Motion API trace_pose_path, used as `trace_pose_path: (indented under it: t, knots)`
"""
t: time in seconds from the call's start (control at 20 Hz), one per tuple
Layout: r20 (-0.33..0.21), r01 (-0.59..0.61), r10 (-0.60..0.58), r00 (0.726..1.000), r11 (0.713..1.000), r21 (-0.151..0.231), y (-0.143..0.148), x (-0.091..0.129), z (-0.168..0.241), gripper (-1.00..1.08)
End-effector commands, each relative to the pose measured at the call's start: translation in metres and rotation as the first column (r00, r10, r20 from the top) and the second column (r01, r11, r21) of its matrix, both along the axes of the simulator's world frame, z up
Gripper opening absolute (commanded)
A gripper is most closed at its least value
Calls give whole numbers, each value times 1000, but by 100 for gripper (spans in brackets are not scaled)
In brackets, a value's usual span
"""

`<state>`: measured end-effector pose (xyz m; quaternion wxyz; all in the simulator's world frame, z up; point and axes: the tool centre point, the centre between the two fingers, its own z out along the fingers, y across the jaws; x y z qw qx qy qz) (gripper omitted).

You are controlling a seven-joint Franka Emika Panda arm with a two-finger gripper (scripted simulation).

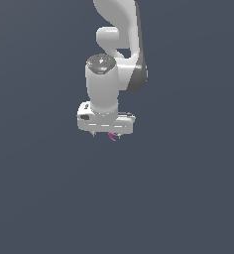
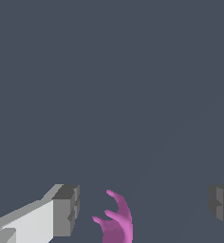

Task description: Pick up the object and move it to a goal position.

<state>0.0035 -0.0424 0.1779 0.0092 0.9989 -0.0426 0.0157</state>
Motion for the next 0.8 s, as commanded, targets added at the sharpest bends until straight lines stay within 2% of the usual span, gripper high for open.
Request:
trace_pose_path:
  t: [0.0, 0.4, 0.75]
  knots:
    - [0, 0, 0, 1000, 1000, 0, 0, 0, 0, 100]
    - [9, -4, 3, 1000, 1000, 24, 0, 2, 5, 100]
    - [8, 7, -7, 1000, 1000, 24, 1, -1, 2, 100]
